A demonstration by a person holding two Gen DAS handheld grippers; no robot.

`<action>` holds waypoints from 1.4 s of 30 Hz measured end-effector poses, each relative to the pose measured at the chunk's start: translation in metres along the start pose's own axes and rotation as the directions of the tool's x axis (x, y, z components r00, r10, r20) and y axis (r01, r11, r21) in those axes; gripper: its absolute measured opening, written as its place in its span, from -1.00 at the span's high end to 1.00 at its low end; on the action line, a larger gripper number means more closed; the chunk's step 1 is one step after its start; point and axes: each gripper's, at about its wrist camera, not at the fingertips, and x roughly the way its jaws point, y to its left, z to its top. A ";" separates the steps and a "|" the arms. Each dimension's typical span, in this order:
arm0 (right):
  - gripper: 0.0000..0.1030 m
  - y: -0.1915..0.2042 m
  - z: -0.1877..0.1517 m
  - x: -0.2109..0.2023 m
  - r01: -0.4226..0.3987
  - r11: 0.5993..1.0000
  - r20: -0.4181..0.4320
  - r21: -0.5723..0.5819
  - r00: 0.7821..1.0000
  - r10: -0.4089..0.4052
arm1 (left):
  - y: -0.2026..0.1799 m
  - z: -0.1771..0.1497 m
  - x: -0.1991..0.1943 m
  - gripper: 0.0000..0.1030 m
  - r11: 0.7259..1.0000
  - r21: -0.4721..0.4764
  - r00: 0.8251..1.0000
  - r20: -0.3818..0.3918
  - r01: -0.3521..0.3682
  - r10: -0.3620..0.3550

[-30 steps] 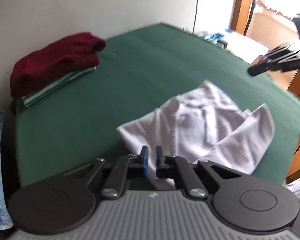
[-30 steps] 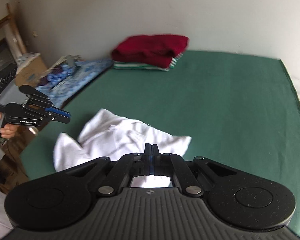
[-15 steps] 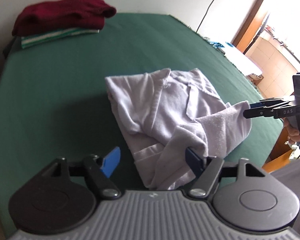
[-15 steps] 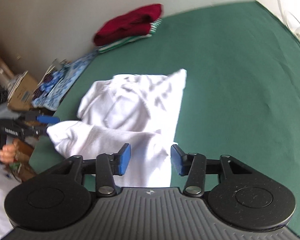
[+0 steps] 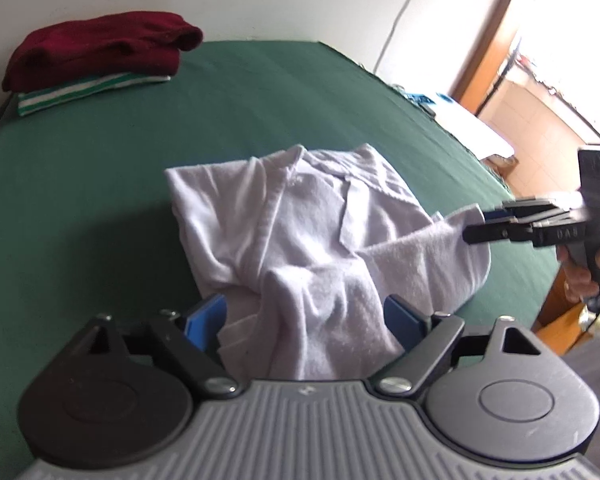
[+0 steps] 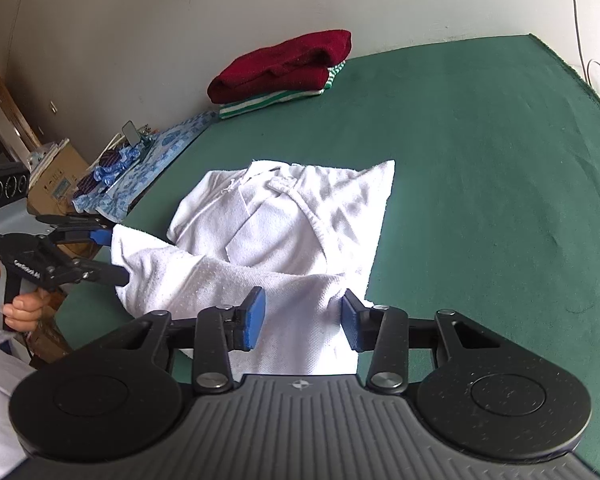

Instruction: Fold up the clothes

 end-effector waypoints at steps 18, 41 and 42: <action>0.87 0.001 0.007 -0.006 -0.015 0.999 0.057 0.041 0.998 0.013 | 0.009 -0.004 -0.006 0.82 0.994 -0.096 0.998 0.028 -0.049 0.052; 0.86 -0.030 0.084 0.046 0.032 0.993 0.206 0.117 0.977 -0.056 | 0.056 0.069 0.031 0.82 0.987 -0.132 0.985 0.135 -0.089 0.106; 0.86 -0.033 0.084 0.050 0.040 0.991 0.202 0.125 0.977 -0.065 | 0.059 0.069 0.035 0.82 0.986 -0.136 0.986 0.127 -0.091 0.109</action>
